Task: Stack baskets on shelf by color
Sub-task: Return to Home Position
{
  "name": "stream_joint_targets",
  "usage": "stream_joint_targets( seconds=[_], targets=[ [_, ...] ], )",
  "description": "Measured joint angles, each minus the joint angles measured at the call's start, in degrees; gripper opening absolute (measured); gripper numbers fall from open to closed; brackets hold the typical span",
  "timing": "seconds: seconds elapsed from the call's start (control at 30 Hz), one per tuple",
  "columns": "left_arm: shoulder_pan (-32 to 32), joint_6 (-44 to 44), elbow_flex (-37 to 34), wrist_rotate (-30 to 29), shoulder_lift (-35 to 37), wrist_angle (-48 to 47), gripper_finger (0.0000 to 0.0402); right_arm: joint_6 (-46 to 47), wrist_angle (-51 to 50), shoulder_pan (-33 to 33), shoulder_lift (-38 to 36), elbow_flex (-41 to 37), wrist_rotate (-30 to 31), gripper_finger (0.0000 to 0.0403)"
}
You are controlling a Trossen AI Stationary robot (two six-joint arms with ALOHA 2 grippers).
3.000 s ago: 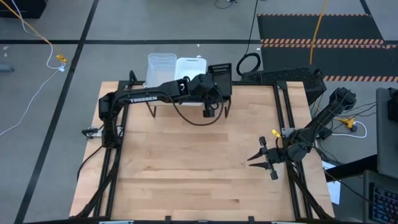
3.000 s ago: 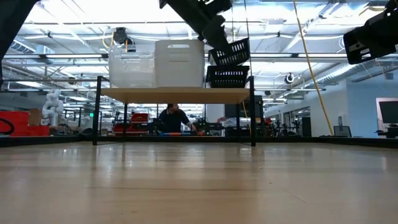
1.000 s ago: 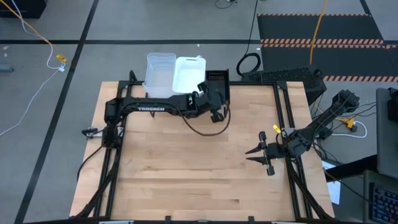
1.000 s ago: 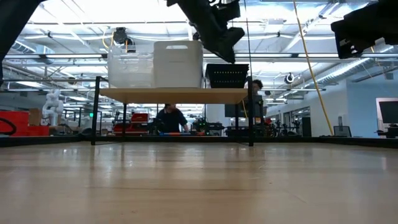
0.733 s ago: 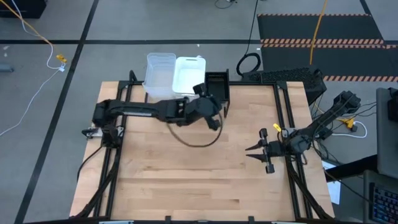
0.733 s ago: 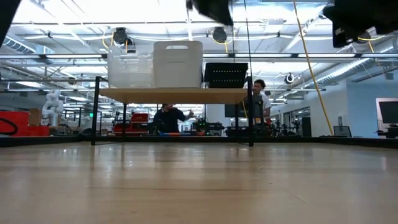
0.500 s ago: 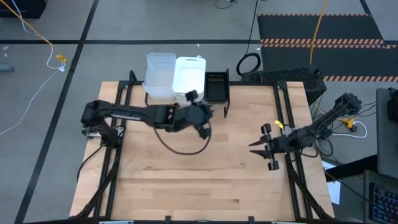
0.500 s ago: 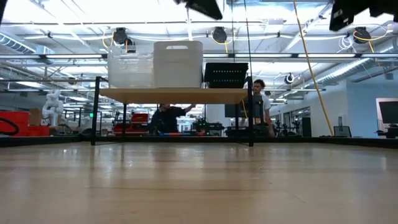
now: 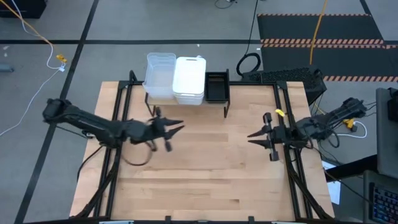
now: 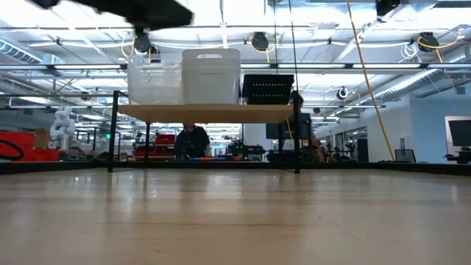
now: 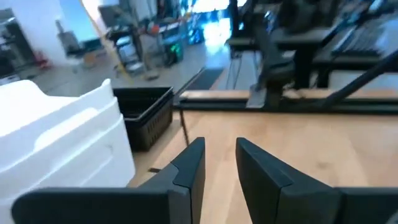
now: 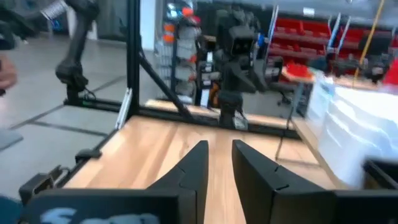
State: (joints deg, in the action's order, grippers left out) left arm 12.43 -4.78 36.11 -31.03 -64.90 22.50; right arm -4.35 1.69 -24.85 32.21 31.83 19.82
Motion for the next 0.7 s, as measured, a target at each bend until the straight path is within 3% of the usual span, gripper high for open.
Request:
stream_joint_targets(
  seconds=[0.17,0.3,0.57,0.7],
  targets=[
    [2.5,-2.7,-12.4,-0.1,11.4,11.4,0.0092,-1.8,13.5,6.7,5.0,-3.1,-10.3,0.005],
    [2.0,-4.6,-20.8,-0.1,19.7,17.0,0.0092,-0.9,15.2,11.6,4.5,-3.6,-15.5,0.0045],
    [0.2,-7.7,-28.3,2.8,35.1,14.6,0.0092,0.7,-1.2,13.3,-11.1,-3.5,-15.5,0.0045],
    [-1.8,-7.6,-30.0,5.5,39.3,10.4,0.0092,1.9,-3.3,13.3,-18.1,-7.1,-15.5,0.0045]
  ],
)
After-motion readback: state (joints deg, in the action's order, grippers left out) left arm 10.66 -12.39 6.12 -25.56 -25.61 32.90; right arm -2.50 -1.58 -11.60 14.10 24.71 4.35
